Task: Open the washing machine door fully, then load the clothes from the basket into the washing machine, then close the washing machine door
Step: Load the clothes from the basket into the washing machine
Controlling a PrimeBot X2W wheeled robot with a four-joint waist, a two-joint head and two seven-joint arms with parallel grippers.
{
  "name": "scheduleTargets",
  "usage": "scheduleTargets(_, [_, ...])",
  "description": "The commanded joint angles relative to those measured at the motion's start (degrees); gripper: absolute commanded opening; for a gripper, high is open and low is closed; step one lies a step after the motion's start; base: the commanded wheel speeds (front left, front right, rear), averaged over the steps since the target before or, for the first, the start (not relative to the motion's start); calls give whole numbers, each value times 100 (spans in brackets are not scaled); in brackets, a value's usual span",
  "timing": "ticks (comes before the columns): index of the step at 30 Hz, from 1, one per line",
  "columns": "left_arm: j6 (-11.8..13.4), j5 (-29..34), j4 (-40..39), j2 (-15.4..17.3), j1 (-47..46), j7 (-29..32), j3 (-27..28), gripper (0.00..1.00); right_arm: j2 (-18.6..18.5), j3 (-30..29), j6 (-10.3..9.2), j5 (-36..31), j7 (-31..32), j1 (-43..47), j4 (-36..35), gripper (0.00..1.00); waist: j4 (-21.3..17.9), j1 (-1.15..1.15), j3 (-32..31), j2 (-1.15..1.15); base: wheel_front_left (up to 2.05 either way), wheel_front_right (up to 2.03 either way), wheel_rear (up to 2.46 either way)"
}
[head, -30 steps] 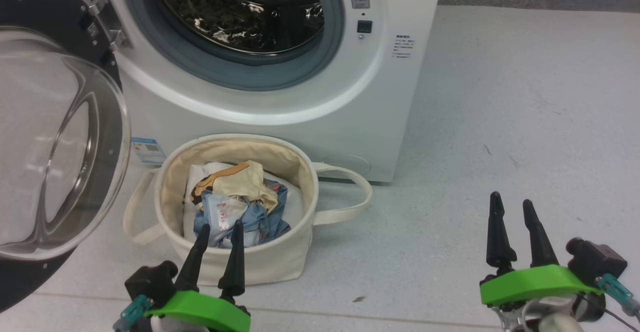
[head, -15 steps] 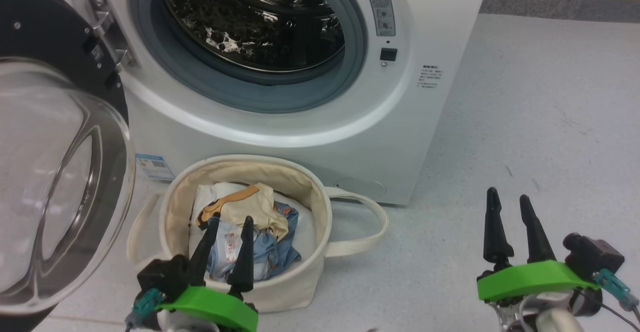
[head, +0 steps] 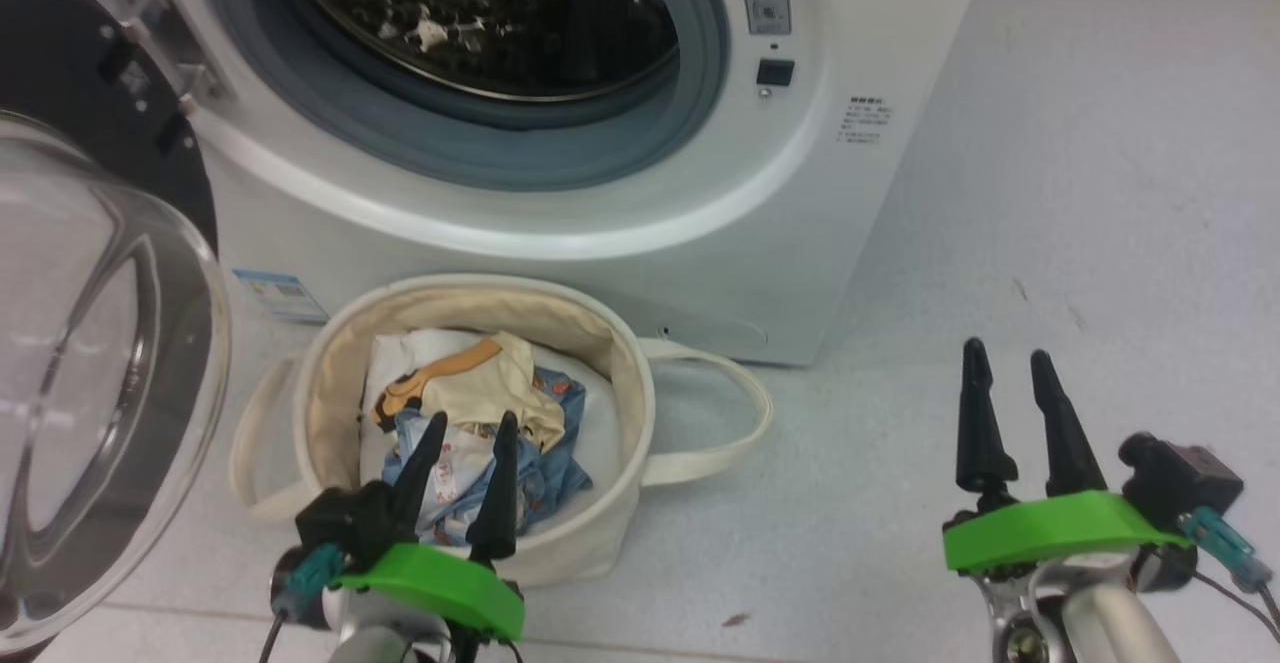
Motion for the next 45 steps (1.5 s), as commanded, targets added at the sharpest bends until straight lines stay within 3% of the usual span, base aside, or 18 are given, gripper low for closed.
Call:
scheduleTargets(1, [52, 91, -63, 58, -309, -28, 158, 100, -14, 187, 1, -75, -71, -236, -227, 100, -87, 0, 214, 0, 0, 0, 0])
scheduleTargets(8, [397, 949, 970, 59, -982, -28, 129, 100, -14, 327, 1, -136, -71, -372, -319, 100, -295, 0, 982, 0, 0, 0, 0])
scheduleTargets(16, [350, 1606, 2564, 339, -2142, -28, 37, 100, -14, 246, 1, -126, -71, -843, -520, 100, -526, 0, 1992, 0, 0, 0, 0])
scheduleTargets(26, [353, 1809, 4688, 542, -3659, 114, -114, 100, -14, 259, 1, -97, -71, -1282, -683, 100, -750, 0, 2885, 0, 0, 0, 0])
scheduleTargets(33, [111, 1728, 4983, 646, -4245, 824, -146, 100, -14, 262, 1, -64, -71, -1506, -730, 100, -848, 0, 3303, 0, 0, 0, 0])
scheduleTargets(40, [594, 1655, 5034, 750, -4507, 1432, -90, 100, -14, 322, 1, -12, -71, -1657, -739, 100, -909, 0, 3619, 0, 0, 0, 0])
scheduleTargets(45, [703, 1644, 5041, 734, -4620, 1657, -121, 100, -14, 345, 1, -25, -71, -1733, -754, 100, -930, 0, 3786, 0, 0, 0, 0])
